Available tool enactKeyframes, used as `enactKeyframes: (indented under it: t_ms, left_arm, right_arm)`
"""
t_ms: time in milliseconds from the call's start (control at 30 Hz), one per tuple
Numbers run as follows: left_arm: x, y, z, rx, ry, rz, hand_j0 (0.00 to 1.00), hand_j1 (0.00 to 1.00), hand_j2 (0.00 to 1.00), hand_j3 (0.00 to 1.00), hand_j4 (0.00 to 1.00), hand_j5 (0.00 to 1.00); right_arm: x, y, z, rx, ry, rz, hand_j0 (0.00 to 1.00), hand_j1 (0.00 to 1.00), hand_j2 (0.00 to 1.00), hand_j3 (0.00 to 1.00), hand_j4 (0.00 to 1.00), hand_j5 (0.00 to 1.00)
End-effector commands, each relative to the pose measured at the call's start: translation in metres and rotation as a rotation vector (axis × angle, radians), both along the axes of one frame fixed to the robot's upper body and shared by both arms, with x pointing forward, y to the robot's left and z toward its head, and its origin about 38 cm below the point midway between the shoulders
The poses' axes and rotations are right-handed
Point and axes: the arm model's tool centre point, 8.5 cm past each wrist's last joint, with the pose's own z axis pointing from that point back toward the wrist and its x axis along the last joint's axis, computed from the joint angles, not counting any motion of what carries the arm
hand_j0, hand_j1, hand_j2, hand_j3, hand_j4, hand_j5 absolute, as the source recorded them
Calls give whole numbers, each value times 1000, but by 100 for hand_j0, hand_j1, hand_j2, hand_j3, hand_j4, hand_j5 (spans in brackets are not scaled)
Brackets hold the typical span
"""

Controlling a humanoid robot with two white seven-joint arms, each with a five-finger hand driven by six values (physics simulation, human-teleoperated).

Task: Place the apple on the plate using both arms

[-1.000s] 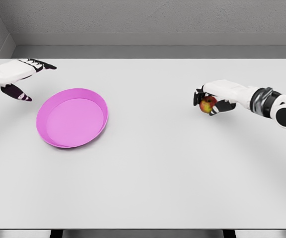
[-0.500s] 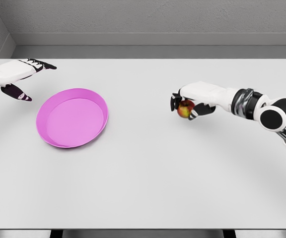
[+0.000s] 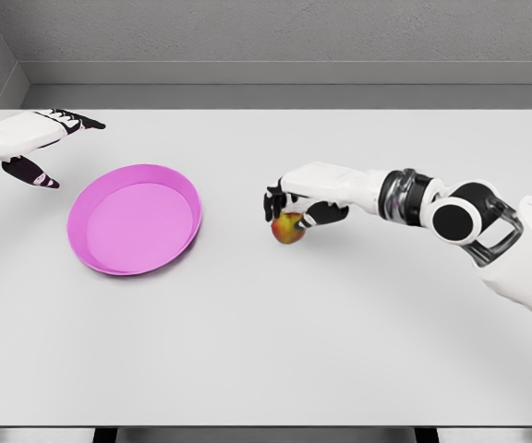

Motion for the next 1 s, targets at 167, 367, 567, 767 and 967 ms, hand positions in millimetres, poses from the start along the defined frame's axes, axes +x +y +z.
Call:
enactKeyframes:
  t_ms: [167,367,567,767,967]
  left_arm:
    - [0,0,2,-7,-4,2,100,100,100,100,100,100]
    - [1,0,3,-8,-6,1,100,100,100,100,100,100]
    - [0,0,2,-7,-4,2,100,100,100,100,100,100]
    - [0,-1,1,-7,-1,-1,100,100,100,100,100,100]
    - [-3,-56,9,19,-50,-158,100,100,100,100,100,100]
  right_arm:
    - [-2,14,0,5,22,31,51,51,51,51,51,51]
    - [12,-38,41,25,-79,-73,100,100,100,100,100,100]
    - [-6,-177,74,-35,-215,-234,100,100,100,100,100,100]
    - [-32,-233,77,-83,-252,-259,100,100,100,100,100,100]
    - [-33,-238,86,-110,-264,-261,100,100,100,100,100,100]
